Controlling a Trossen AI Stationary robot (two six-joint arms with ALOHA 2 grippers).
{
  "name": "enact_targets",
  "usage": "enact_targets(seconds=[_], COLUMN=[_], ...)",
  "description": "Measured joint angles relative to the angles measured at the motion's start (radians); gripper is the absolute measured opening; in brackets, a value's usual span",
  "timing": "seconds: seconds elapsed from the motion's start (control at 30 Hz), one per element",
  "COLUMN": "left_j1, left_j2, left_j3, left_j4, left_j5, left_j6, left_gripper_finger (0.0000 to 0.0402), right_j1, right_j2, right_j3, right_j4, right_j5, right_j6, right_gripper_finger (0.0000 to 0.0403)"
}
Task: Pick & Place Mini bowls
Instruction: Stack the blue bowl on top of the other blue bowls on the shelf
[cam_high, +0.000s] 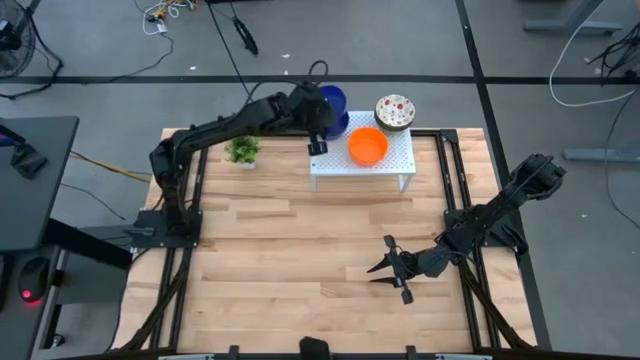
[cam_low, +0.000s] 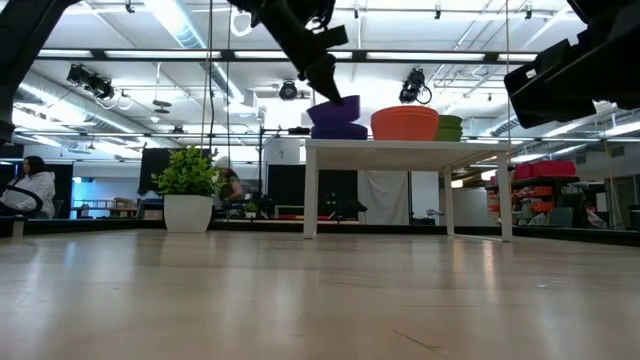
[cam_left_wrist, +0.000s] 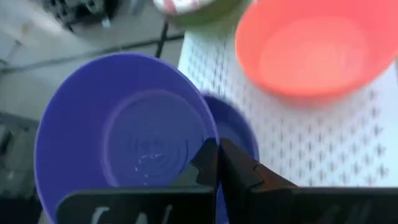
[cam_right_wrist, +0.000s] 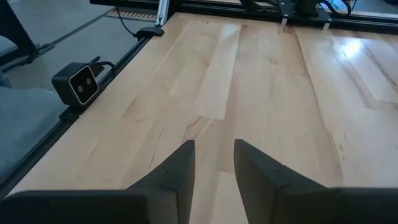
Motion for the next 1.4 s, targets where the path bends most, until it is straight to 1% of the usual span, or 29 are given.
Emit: enact_targets(seconds=[0.07, 0.2, 0.6, 0.77, 0.87, 1.1, 1.23, 1.3, 1.4], left_j1=[0.016, 0.036, 0.034, 0.034, 0.033, 0.031, 0.022, 0.013, -0.002], left_j2=[0.000, 0.008, 0.011, 0.017, 0.026, 0.030, 0.006, -0.002, -0.012], left_j3=[-0.001, 0.000, 0.000, 0.000, 0.000, -0.001, 0.014, 0.043, 0.098], left_j4=[-0.029, -0.070, -0.076, -0.070, -0.060, -0.042, -0.039, -0.057, -0.143], left_j5=[0.006, 0.076, 0.078, 0.062, 0.060, 0.059, 0.060, 0.061, 0.045], left_j6=[-0.003, -0.011, -0.033, -0.034, -0.034, -0.040, -0.058, -0.074, -0.099], left_gripper_finger=[0.0007, 0.0011, 0.0019, 0.0023, 0.0039, 0.0102, 0.0132, 0.0144, 0.0152], right_j1=[0.000, 0.000, 0.000, 0.000, 0.000, 0.000, 0.000, 0.000, 0.000], right_j2=[0.000, 0.000, 0.000, 0.000, 0.000, 0.000, 0.000, 0.000, 0.000], right_j3=[0.000, 0.000, 0.000, 0.000, 0.000, 0.000, 0.000, 0.000, 0.000], right_j4=[-0.001, -0.004, -0.006, -0.006, -0.007, -0.013, -0.017, -0.020, -0.027], right_j5=[0.000, 0.000, 0.000, 0.000, 0.000, 0.000, 0.000, 0.000, 0.000], right_j6=[0.003, 0.007, 0.009, 0.009, 0.010, 0.010, 0.010, 0.011, 0.020], right_gripper_finger=[0.0113, 0.0113, 0.0113, 0.0113, 0.0113, 0.0113, 0.0113, 0.0113, 0.0113])
